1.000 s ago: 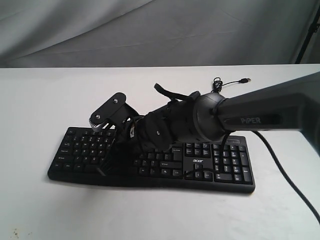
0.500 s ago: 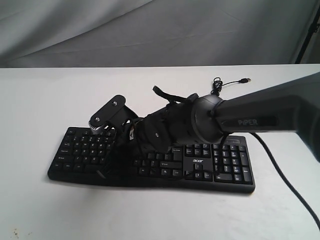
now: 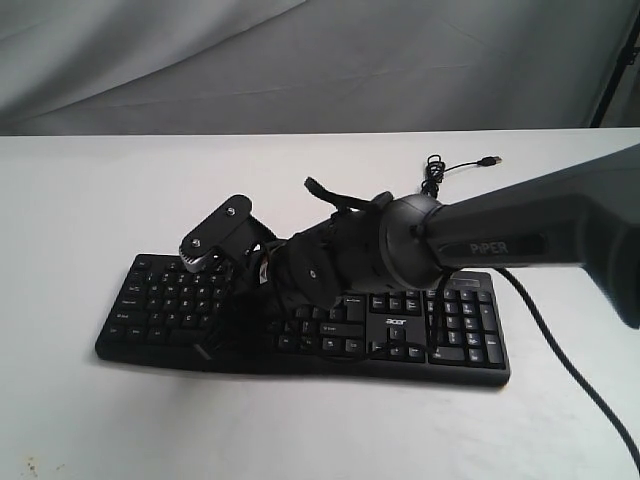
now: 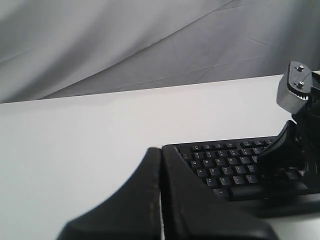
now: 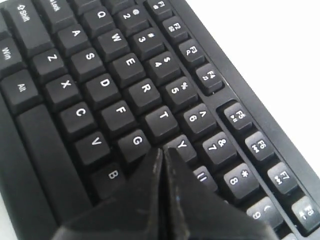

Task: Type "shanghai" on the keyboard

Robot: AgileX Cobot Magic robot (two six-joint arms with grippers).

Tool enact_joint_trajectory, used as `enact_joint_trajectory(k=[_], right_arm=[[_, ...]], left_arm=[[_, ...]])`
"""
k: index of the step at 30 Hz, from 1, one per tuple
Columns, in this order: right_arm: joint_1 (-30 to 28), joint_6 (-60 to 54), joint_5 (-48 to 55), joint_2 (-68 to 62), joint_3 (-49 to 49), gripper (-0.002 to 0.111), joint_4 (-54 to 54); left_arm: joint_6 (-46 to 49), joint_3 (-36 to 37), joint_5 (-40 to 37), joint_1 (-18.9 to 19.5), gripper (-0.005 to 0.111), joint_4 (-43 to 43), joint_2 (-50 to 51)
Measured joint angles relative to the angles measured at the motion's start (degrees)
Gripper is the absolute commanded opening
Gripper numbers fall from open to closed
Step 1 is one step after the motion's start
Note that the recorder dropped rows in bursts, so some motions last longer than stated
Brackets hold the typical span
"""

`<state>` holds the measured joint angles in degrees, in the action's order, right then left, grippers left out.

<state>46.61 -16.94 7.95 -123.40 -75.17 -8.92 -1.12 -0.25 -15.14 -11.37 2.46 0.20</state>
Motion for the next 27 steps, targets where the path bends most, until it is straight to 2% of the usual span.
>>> enact_joint_trajectory(k=[10, 20, 27], right_arm=[[0.29, 0.0, 2.31, 1.41, -0.63, 0.0, 0.0], [4.34, 0.0, 8.4, -3.69, -18.11, 0.0, 0.0], [4.77, 0.0, 10.89, -10.2, -24.51, 0.0, -0.62]], left_arm=[[0.0, 0.0, 0.0, 0.0, 0.0, 0.0, 0.0], [0.0, 0.0, 0.0, 0.0, 0.0, 0.0, 0.0], [0.0, 0.0, 0.0, 0.0, 0.0, 0.0, 0.0]])
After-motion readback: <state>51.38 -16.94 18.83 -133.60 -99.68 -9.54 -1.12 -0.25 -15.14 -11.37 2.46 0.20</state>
